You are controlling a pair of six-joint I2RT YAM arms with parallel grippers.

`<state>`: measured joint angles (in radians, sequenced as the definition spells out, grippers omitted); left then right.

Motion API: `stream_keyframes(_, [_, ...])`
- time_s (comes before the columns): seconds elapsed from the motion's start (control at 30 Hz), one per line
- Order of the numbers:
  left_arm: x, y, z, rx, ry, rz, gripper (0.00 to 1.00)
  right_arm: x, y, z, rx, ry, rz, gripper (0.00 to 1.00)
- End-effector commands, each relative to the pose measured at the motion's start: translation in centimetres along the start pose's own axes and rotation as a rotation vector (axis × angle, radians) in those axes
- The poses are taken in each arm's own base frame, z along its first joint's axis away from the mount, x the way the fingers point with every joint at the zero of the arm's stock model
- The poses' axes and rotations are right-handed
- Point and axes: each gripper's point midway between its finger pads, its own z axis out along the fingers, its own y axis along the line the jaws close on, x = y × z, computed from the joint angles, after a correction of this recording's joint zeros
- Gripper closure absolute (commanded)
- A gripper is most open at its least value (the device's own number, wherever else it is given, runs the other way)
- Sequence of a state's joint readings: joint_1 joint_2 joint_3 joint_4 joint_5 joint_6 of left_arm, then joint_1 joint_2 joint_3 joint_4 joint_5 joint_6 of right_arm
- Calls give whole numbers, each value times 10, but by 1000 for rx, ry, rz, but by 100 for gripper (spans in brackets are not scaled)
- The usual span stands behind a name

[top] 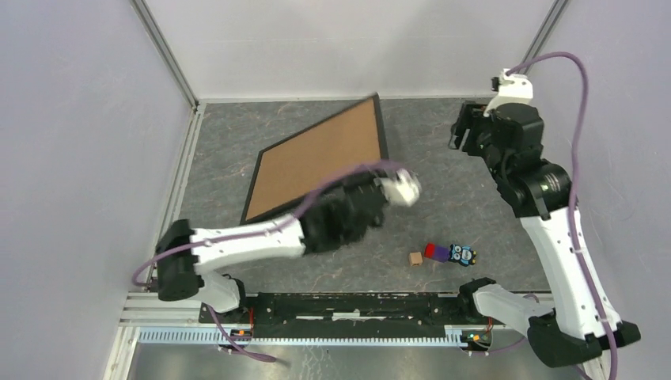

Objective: Put the photo into the frame
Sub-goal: Turn over the photo frame at the center of the board.

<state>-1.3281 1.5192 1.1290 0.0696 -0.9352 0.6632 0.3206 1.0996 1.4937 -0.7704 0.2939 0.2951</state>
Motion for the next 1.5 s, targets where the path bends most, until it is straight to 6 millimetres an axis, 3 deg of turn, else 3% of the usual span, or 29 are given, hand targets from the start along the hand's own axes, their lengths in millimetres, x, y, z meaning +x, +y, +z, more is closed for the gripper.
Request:
stream_keyframes(0.0, [-31,132,-3,13,-122,-686,98,-2,-38,-12,177,-44,-47,29])
stream_keyframes(0.13, [-31,213,1,-5,-235,-1050,98,9,-35,-9,152,-22,-56,29])
stream_keyframes(0.27, [1,275,5,-80,-317,-1392,98,23,-28,-1,114,19,-61,29])
stream_keyframes(0.33, [28,307,3,-142,-376,-1538,98,30,-26,1,100,33,-63,29])
stream_keyframes(0.4, [55,326,-2,-223,-390,-1624,98,35,-25,2,95,44,-65,29])
stream_keyframes(0.57, [145,345,-39,-552,-413,-1802,98,46,-25,5,85,54,-70,29])
stream_keyframes(0.7, [200,332,-59,-671,-519,-1897,98,59,-22,12,64,75,-74,29])
stream_keyframes(0.8, [263,309,-67,-818,-494,-1986,98,68,-17,16,40,106,-84,30])
stream_keyframes(0.83, [273,307,-71,-836,-533,-1997,98,71,-16,16,32,115,-88,30])
stream_keyframes(1.0, [348,270,-76,-1007,-427,-2003,98,84,-13,12,-11,134,-105,26])
stream_keyframes(1.17, [404,224,-79,-1145,-314,-2071,98,80,-9,3,-59,107,-132,12])
stream_keyframes(1.27, [422,210,-83,-1164,-228,-2018,98,74,-10,-5,-68,79,-144,5])
stream_keyframes(1.47, [460,160,-98,-1287,15,-2021,98,62,-9,-17,-93,32,-140,2])
